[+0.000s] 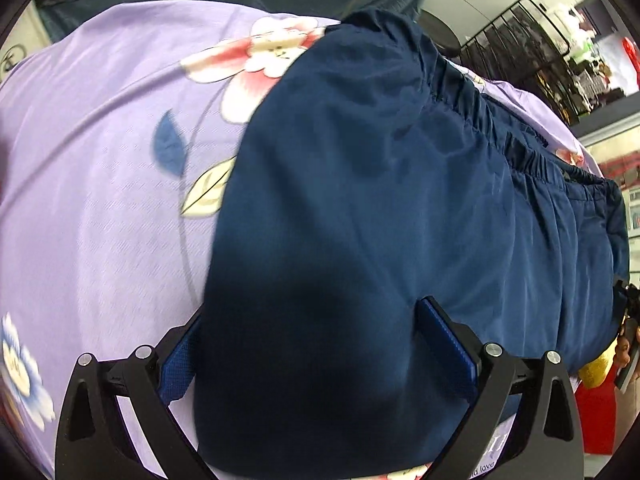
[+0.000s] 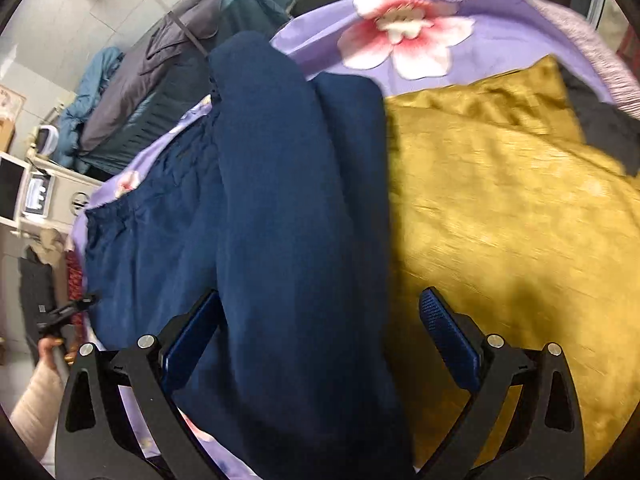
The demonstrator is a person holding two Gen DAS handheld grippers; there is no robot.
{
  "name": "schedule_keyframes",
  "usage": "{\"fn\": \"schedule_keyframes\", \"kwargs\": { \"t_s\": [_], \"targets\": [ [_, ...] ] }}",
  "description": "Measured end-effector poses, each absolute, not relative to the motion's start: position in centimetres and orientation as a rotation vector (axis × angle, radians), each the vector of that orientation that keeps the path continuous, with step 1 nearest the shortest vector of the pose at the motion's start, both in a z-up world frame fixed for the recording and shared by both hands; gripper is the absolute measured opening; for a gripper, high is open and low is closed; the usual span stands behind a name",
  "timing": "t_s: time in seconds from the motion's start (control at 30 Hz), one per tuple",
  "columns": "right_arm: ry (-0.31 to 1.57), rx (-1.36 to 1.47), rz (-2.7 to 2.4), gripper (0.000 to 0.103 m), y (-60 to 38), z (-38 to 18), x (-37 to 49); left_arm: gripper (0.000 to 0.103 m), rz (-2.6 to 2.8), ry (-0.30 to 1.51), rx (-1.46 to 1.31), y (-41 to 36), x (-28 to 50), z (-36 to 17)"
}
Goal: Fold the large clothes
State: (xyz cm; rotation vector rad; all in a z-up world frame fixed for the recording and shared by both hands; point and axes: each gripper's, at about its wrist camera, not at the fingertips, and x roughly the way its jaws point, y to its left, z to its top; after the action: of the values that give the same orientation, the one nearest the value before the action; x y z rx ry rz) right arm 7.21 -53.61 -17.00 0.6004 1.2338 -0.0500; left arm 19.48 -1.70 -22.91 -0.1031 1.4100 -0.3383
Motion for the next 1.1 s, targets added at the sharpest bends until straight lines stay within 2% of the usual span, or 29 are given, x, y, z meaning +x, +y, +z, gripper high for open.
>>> {"fn": "schedule_keyframes", "kwargs": {
  "t_s": [0.13, 0.27, 0.37, 0.43, 0.5, 0.6, 0.63, 0.67, 0.77, 0.93, 1.1],
  "targets": [
    [1.258, 0.680, 0.005, 0.097, -52.7, -18.7, 9.1, 0.097, -0.371, 1.453, -0.126, -3.1, 21.7, -24.4],
    [1.268, 0.644, -0.016, 0.095, -51.4, -19.3, 10.2, 0.097, -0.382, 1.498, -0.237, -4.3, 23.4, -26.0],
    [1.258, 0.655, -0.030, 0.087, -51.2, -19.3, 10.3, 0.097, -0.362, 1.497, -0.256, -5.2, 23.5, -26.4],
    [1.244, 0.648, -0.039, 0.072, -50.9, -18.9, 9.9, 0.097, -0.367, 1.491, -0.251, -5.4, 23.4, -26.2],
    [1.228, 0.621, -0.044, 0.063, -50.2, -18.3, 9.7, 0.093, -0.377, 1.482, -0.269, -5.3, 23.2, -25.9],
    [1.195, 0.622, -0.055, 0.044, -49.1, -16.5, 9.3, 0.074, -0.350, 1.451, -0.249, -5.4, 22.3, -24.6],
    [1.176, 0.627, -0.049, 0.039, -48.5, -15.7, 9.2, 0.064, -0.355, 1.439, -0.239, -5.6, 21.8, -24.0],
    [1.154, 0.631, -0.034, 0.037, -47.8, -14.7, 9.1, 0.051, -0.362, 1.428, -0.229, -5.7, 21.5, -23.4],
    [1.096, 0.626, 0.030, 0.032, -45.4, -11.3, 8.6, 0.032, -0.386, 1.386, -0.231, -5.7, 20.3, -21.0],
    [0.983, 0.673, 0.144, 0.028, -43.2, -5.0, 6.8, 0.026, -0.494, 1.262, -0.227, -7.3, 18.5, -14.4],
    [0.880, 0.636, 0.153, 0.028, -44.1, 1.0, 3.8, 0.025, -0.615, 1.139, -0.214, -11.1, 17.2, -8.0]
  ]
}}
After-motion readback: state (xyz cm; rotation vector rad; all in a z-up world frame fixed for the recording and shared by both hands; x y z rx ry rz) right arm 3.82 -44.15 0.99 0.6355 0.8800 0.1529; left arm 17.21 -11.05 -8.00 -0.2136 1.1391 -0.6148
